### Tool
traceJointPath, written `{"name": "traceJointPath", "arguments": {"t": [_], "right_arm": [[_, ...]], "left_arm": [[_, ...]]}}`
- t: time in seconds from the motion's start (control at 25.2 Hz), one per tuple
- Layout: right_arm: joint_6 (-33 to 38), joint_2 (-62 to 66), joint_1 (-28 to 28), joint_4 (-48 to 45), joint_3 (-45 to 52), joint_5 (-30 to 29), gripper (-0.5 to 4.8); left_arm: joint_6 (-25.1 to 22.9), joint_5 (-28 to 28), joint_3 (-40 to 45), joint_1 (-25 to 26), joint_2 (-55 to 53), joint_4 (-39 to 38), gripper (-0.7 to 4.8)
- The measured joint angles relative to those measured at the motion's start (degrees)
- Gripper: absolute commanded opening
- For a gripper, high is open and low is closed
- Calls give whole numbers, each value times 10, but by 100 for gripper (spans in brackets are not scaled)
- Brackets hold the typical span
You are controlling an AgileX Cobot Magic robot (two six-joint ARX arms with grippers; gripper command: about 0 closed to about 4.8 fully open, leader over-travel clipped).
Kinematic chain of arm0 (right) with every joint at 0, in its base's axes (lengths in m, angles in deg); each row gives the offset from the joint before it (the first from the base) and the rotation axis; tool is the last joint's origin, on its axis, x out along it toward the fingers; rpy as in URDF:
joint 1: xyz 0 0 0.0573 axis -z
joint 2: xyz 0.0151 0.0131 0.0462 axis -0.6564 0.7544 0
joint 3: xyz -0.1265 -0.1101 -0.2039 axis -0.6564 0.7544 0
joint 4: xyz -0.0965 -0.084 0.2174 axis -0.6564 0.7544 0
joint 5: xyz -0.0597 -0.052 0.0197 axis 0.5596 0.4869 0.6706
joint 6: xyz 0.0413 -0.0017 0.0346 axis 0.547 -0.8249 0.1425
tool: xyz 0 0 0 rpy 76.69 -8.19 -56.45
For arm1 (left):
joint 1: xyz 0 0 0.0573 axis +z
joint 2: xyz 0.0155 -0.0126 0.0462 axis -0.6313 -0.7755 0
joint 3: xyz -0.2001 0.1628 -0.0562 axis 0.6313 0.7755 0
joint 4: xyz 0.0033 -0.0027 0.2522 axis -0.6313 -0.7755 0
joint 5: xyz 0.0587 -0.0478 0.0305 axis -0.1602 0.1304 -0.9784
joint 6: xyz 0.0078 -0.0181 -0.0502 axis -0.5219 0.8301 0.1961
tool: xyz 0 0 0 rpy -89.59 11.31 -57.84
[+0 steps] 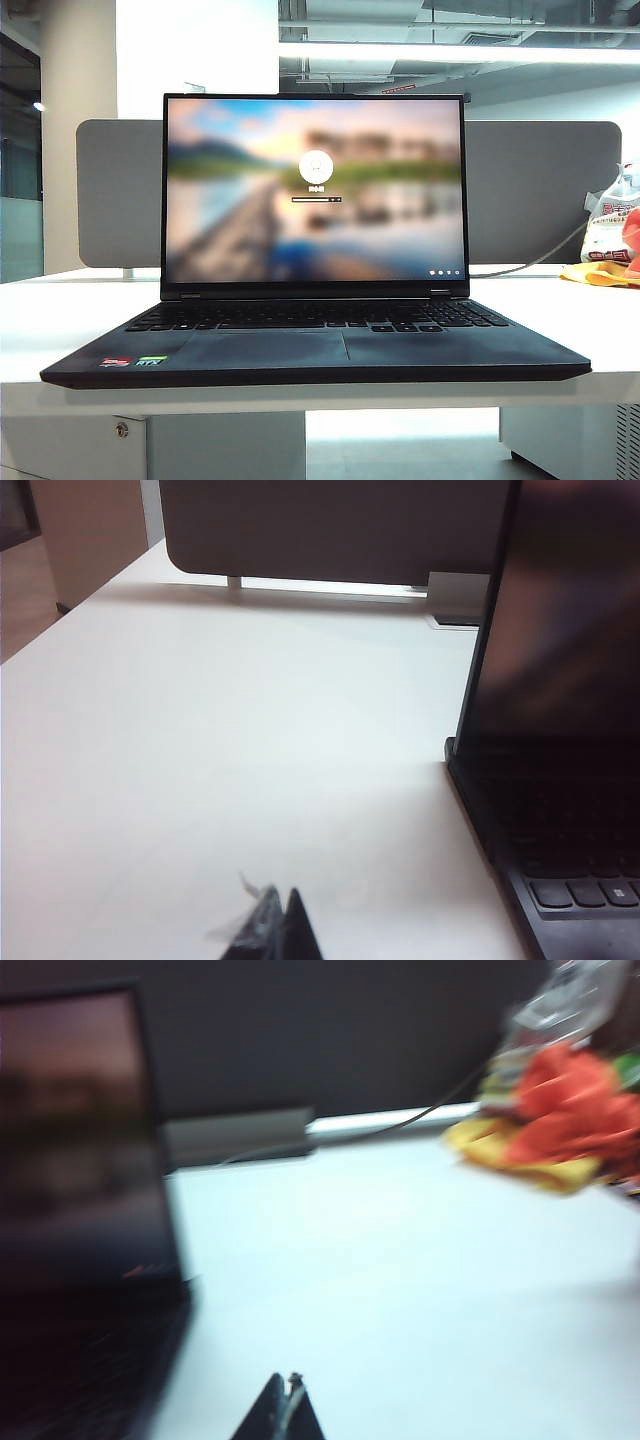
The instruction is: Open the lid of the laptop and use the keypad to enter the password "123".
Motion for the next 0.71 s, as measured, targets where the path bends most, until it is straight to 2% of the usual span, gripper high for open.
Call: {"name": "traceJointPath", "arguments": {"t": [0.16, 0.32, 0.4, 0.71], "right_arm": [[-34, 0, 45, -2, 1, 21, -1], [-74, 0, 42, -6, 14, 6, -1], [-80, 0, 42, -8, 34, -13, -1], [-112, 0, 42, 16, 49, -26, -1]], "left_arm": [[0, 0, 0, 0, 0, 0, -5], [0, 0, 0, 0, 0, 0, -5], [0, 0, 0, 0, 0, 0, -5], [0, 0, 0, 0, 0, 0, -5]]}}
